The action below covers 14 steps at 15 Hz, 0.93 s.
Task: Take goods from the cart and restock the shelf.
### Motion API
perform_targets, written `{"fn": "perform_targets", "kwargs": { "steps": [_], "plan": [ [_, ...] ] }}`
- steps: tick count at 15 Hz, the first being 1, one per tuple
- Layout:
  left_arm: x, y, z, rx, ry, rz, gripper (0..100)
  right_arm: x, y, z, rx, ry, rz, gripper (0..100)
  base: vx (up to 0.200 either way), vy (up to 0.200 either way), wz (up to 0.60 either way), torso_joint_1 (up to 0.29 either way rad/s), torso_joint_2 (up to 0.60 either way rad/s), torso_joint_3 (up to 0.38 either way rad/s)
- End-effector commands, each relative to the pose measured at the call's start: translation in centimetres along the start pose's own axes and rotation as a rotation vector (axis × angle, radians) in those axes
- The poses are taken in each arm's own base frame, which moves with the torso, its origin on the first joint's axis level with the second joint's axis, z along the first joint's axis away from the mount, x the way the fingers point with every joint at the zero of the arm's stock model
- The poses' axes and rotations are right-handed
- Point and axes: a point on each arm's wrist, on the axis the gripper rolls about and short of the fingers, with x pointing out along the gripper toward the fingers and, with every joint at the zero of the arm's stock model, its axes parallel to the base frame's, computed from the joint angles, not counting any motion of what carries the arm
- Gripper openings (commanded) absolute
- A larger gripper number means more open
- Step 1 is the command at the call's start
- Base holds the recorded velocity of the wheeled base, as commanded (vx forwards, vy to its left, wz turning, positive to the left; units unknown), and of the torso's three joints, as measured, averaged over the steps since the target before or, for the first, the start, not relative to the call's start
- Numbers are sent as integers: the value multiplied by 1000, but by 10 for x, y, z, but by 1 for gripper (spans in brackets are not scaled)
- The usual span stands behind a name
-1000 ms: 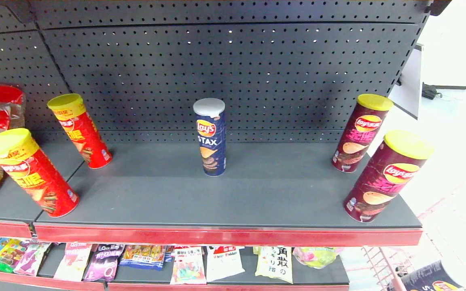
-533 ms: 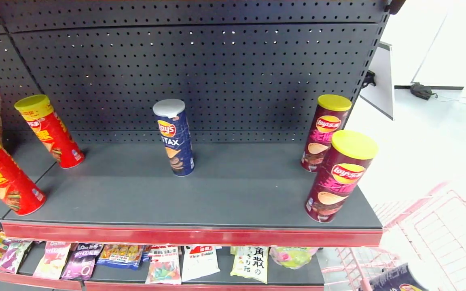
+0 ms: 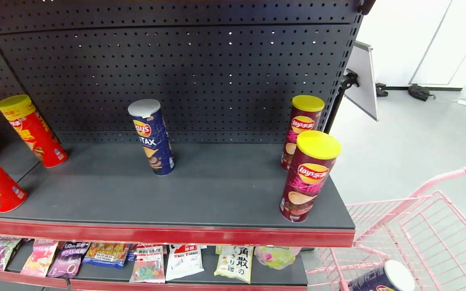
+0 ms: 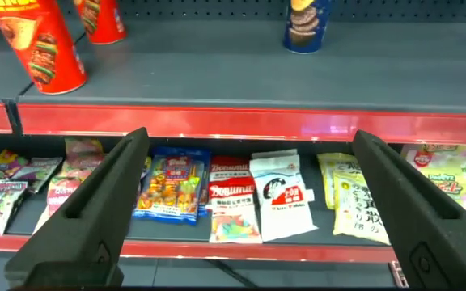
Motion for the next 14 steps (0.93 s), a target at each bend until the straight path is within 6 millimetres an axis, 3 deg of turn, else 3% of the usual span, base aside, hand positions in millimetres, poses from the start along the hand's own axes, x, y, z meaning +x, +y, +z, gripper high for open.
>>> {"fn": "perform_targets", "kwargs": {
  "steps": [1, 9, 14],
  "plan": [
    [0, 0, 0, -1, -1, 3, 100, 0, 0, 0, 0, 1, 1, 100, 0, 0, -600, -7, 2, 7],
    [0, 0, 0, -1, -1, 3, 100, 0, 0, 0, 0, 1, 1, 100, 0, 0, -600, 2, 5, 5],
    [0, 0, 0, -1, -1, 3, 100, 0, 0, 0, 2, -1, 1, 100, 0, 0, 0, 0, 0, 0]
  ]
}}
